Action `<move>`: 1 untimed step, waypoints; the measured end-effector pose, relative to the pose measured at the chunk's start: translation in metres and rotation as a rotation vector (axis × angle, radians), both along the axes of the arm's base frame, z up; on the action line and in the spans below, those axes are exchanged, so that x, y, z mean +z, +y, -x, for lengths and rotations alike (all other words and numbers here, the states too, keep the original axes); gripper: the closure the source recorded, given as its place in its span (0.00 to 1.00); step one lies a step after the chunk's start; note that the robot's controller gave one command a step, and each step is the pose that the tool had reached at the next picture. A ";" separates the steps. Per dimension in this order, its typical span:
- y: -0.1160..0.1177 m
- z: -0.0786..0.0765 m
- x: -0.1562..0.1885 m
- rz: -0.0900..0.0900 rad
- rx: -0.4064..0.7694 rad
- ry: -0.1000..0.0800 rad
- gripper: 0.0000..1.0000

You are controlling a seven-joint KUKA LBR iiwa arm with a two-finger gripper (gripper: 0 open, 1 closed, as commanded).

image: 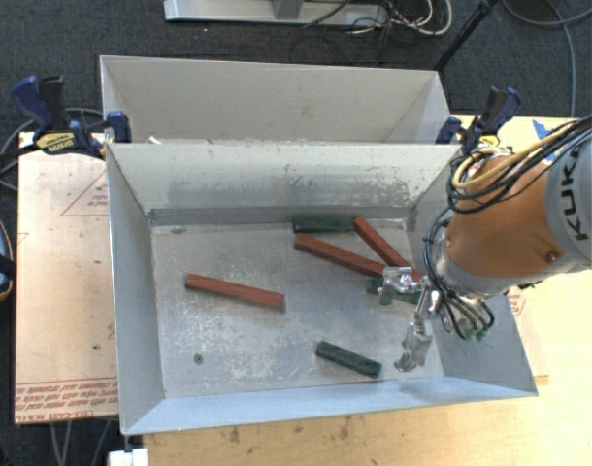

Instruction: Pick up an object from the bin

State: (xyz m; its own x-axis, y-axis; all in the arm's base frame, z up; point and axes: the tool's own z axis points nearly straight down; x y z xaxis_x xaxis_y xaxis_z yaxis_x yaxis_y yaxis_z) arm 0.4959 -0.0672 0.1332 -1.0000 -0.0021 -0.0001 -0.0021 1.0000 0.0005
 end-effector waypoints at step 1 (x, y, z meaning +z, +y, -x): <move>0.074 0.004 -0.064 -0.003 -0.171 -0.004 0.00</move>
Offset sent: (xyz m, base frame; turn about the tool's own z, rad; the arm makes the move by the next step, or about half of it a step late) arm -0.0051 0.0716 -0.0632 0.1744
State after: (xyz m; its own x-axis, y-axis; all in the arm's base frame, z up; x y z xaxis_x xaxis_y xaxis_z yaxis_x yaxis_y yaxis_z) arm 0.4922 0.0072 0.0696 -0.9858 0.1677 -0.0043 0.1677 0.9858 0.0039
